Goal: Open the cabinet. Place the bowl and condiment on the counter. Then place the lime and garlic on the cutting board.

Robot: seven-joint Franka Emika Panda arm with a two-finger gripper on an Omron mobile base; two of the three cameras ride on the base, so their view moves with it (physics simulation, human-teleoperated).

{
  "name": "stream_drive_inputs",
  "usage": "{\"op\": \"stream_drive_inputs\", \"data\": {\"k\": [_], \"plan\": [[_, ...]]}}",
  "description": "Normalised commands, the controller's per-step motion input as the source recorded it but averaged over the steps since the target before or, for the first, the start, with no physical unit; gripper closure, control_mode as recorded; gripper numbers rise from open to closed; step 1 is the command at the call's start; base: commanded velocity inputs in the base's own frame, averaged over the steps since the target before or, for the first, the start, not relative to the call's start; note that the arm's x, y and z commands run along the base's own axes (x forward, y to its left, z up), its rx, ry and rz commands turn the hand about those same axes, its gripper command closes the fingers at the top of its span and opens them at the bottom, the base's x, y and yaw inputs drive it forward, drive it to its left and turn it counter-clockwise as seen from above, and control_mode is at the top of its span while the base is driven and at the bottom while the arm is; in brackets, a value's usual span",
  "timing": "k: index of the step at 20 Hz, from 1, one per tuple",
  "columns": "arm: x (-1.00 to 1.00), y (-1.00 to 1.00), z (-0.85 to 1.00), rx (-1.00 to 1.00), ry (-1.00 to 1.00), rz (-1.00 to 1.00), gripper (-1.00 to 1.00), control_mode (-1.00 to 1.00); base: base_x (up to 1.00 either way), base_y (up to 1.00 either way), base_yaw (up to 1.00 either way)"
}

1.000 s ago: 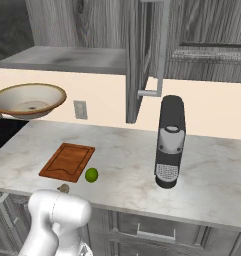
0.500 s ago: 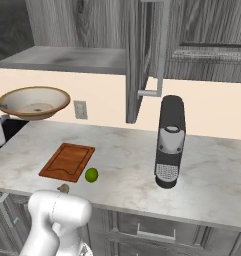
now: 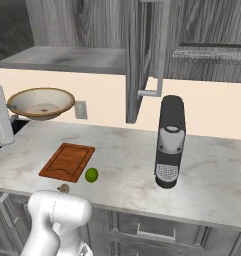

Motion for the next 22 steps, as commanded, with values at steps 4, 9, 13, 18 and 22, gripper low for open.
{"op": "stream_drive_inputs", "data": {"k": [4,9,13,18,22], "plan": [[0.34,0.00,-0.42,0.00,-0.11,-0.06,1.00,-1.00,0.00,0.00,0.00],[0.25,0.00,-0.29,0.00,-0.12,-0.15,1.00,-1.00,0.00,0.00,0.00],[0.26,-0.02,-0.23,0.00,-0.08,-0.08,1.00,-1.00,0.00,0.00,0.00],[0.27,-0.04,-0.23,0.00,-0.03,-0.08,1.00,-1.00,0.00,0.00,0.00],[0.15,-0.07,-0.01,0.01,0.00,-0.04,1.00,-1.00,0.00,0.00,0.00]]}}
